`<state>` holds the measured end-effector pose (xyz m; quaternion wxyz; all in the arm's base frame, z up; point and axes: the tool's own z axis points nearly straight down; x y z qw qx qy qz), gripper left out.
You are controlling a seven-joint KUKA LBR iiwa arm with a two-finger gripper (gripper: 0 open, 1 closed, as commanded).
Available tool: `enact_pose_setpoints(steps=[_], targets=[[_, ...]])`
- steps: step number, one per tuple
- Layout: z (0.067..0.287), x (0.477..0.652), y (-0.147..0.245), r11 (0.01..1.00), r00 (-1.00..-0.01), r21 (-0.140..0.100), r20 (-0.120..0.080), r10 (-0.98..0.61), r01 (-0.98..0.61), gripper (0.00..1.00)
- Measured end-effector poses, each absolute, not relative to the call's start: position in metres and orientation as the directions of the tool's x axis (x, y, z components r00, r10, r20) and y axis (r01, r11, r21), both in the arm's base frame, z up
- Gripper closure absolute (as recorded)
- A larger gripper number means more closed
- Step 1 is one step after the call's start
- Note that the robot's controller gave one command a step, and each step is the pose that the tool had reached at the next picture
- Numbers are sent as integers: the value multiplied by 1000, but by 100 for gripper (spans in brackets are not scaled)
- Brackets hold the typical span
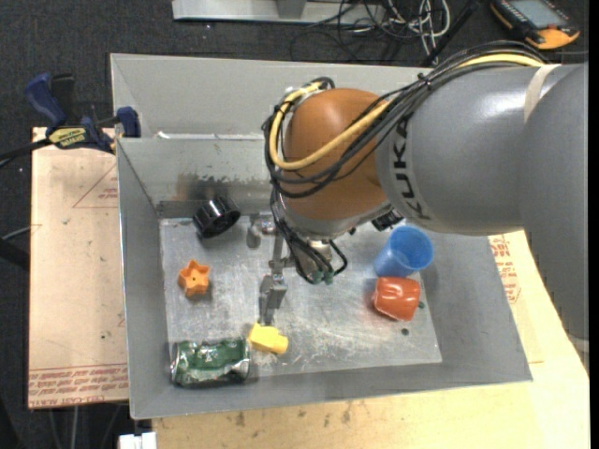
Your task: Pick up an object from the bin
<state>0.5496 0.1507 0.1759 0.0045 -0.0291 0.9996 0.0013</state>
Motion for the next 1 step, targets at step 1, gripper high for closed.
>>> enact_pose_setpoints(steps=[1], targets=[[81,498,136,952,-952,2,-2,-305,-305,100]])
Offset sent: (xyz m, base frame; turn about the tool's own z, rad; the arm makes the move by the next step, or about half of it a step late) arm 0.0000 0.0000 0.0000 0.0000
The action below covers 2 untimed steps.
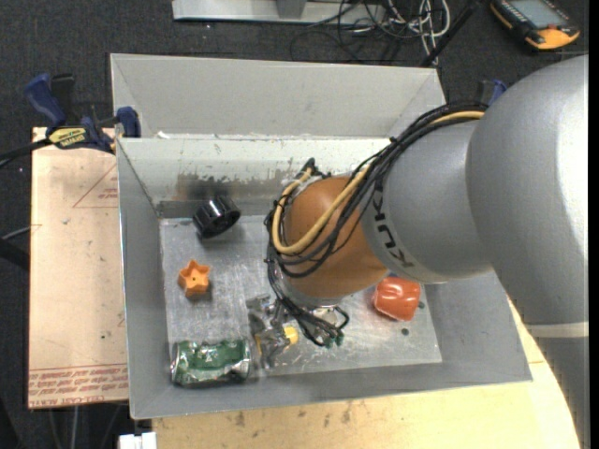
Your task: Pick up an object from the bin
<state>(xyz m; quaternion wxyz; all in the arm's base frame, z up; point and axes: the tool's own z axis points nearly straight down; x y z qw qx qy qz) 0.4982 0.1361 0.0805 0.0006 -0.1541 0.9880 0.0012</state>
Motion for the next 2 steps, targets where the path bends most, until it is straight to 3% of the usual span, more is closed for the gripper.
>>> enact_pose_setpoints(steps=[1,2], targets=[[81,498,136,953,-953,2,-1,-304,-304,100],[125,496,131,958,-958,2,4,-288,-288,100]])
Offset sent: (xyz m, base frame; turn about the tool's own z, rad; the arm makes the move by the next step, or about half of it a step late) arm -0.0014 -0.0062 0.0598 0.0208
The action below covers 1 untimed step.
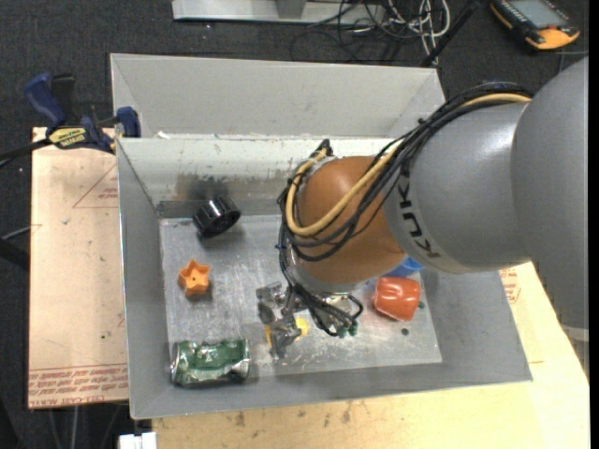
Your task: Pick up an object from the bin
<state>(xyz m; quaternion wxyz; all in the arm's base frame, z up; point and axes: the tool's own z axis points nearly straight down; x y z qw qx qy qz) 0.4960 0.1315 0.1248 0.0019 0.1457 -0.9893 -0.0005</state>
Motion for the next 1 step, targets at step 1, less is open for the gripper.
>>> enact_pose_setpoints(steps=[1], targets=[[250,493,161,950,-950,1,-2,-312,-312,100]])
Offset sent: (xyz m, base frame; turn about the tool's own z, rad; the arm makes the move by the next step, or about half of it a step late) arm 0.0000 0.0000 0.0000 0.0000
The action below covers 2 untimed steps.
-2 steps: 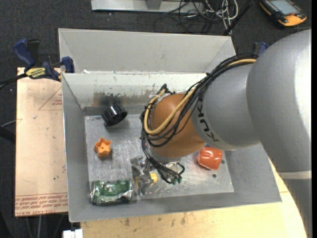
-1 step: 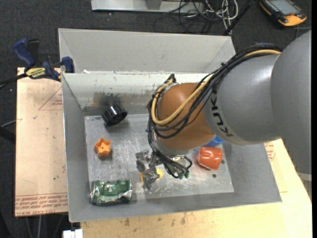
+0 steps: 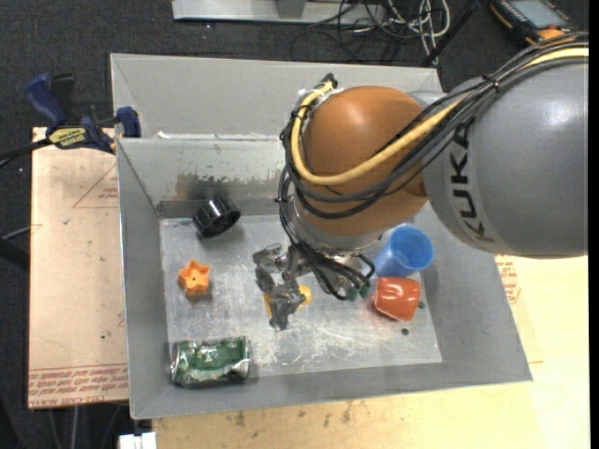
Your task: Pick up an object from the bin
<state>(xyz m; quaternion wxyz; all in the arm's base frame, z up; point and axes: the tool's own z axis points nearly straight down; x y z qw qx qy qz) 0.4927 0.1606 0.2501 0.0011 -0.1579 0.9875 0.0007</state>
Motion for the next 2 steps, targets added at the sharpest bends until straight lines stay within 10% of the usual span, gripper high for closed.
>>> enact_pose_setpoints(steps=[1,2], targets=[[250,493,160,950,-950,1,-2,-311,-311,0],[250,493,160,951,-951,1,-2,-311,-311,0]])
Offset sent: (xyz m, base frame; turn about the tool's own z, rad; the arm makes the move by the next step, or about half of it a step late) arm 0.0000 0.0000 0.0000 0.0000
